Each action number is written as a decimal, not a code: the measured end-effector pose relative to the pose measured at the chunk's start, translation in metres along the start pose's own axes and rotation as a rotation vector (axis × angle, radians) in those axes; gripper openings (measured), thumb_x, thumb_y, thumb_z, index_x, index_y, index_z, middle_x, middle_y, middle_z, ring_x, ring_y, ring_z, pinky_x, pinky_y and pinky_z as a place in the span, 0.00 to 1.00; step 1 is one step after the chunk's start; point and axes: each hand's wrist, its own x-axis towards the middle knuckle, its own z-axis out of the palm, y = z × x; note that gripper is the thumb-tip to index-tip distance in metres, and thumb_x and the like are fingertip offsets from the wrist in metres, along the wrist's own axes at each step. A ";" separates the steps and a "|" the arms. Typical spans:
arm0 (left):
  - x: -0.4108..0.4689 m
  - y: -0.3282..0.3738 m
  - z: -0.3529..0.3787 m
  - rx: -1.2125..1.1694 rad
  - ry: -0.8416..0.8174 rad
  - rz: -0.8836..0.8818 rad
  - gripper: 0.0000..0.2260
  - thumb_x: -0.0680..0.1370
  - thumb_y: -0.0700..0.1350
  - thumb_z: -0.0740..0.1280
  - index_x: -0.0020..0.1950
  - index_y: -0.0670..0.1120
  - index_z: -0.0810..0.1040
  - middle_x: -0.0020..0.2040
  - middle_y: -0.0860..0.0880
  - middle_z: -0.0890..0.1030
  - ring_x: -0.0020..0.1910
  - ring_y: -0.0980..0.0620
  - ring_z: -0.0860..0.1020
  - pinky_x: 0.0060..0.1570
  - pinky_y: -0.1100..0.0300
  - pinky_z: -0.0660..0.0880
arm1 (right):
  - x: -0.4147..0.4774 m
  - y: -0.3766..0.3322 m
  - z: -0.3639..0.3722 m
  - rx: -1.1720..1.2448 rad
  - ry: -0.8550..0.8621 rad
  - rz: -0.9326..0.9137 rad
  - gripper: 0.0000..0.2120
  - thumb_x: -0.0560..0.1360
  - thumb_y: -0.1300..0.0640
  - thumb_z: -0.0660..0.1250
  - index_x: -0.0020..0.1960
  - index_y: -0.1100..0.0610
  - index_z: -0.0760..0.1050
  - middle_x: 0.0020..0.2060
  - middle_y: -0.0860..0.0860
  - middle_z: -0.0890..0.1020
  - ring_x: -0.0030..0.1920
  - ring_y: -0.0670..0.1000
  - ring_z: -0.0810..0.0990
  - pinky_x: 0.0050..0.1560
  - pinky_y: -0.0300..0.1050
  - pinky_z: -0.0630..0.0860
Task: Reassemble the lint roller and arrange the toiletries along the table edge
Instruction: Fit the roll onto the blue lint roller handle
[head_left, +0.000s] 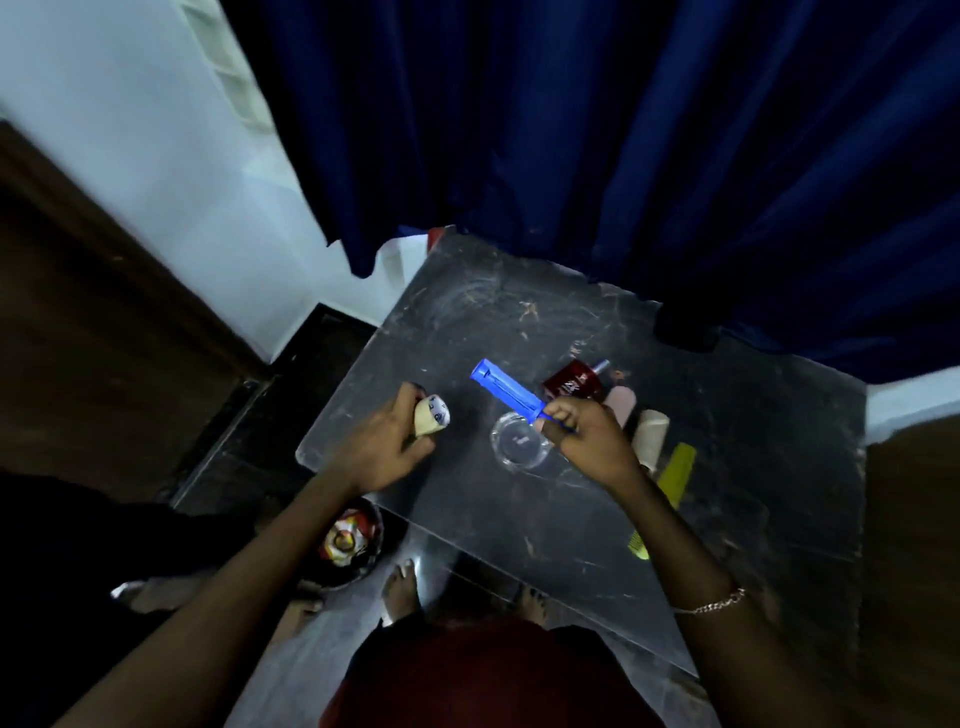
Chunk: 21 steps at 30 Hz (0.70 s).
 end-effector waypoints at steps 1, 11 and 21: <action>-0.008 -0.013 -0.006 -0.012 0.010 -0.017 0.19 0.78 0.52 0.68 0.64 0.52 0.63 0.53 0.54 0.75 0.52 0.44 0.80 0.45 0.55 0.70 | 0.007 -0.009 0.014 0.017 -0.026 0.000 0.02 0.74 0.60 0.72 0.42 0.58 0.81 0.33 0.54 0.83 0.33 0.47 0.77 0.40 0.44 0.75; -0.094 -0.141 -0.038 -0.290 0.184 -0.280 0.15 0.75 0.52 0.64 0.60 0.52 0.68 0.55 0.50 0.73 0.54 0.49 0.77 0.56 0.47 0.75 | 0.040 -0.098 0.158 0.130 -0.265 0.017 0.04 0.75 0.58 0.69 0.41 0.54 0.77 0.29 0.49 0.78 0.30 0.54 0.78 0.33 0.50 0.77; -0.156 -0.250 -0.001 -0.472 0.320 -0.667 0.15 0.76 0.48 0.74 0.61 0.50 0.77 0.52 0.49 0.85 0.52 0.49 0.82 0.52 0.56 0.76 | 0.040 -0.146 0.304 0.148 -0.391 0.046 0.06 0.73 0.51 0.67 0.43 0.53 0.77 0.32 0.50 0.82 0.32 0.50 0.80 0.37 0.55 0.80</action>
